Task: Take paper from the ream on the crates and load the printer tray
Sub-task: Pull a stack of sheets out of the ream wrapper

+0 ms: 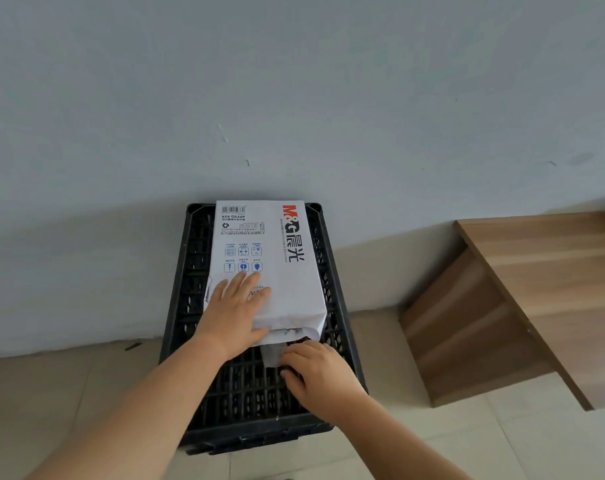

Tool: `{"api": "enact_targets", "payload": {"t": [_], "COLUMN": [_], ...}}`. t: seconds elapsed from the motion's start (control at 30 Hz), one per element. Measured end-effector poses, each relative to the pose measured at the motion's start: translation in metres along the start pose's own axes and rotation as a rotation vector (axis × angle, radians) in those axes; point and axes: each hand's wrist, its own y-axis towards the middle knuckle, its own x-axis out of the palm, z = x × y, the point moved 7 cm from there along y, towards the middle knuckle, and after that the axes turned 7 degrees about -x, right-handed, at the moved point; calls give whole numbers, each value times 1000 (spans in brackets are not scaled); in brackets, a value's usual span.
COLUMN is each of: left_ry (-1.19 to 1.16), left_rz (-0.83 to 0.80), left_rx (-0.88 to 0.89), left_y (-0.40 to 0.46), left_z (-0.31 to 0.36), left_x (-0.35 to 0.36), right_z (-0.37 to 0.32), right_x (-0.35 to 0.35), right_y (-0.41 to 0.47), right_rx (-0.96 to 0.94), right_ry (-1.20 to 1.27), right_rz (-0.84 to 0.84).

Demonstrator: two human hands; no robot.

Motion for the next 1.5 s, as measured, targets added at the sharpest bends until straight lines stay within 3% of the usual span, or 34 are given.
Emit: {"api": "enact_targets", "payload": {"t": [0.17,0.27,0.37,0.47,0.8,1.0,1.1,1.27,1.5], "left_ry": [74,43,13,3,79,116,62,-69,-86], "left_rz": [-31,-23,0,4,75,87,171,387,404], "left_rx": [-32,-30,-36,-51,86,80,107,190,192], "left_y": [1,-3,-6,-7,-11,-7,-12,-29,-27], "left_z": [-2,-3,-2,-2,11,19,22,23,28], "left_x": [14,14,12,13,9,13,9,-10,-39], "right_z": [38,67,76,79,96,98,99,96,64], "right_x": [-46,-41,-27,-21,-30,-30,-29,-30,-37], "right_y": [1,7,10,9,-9,-16,-18,-15,25], "right_rx": [137,314,322,321,427,466,478,455,324], "right_ry": [-8,-76,-159,-192,-172,-164,-138,-142,-19], "right_rz": [295,128,-26,-71,-74,-57,-37,-41,56]}}
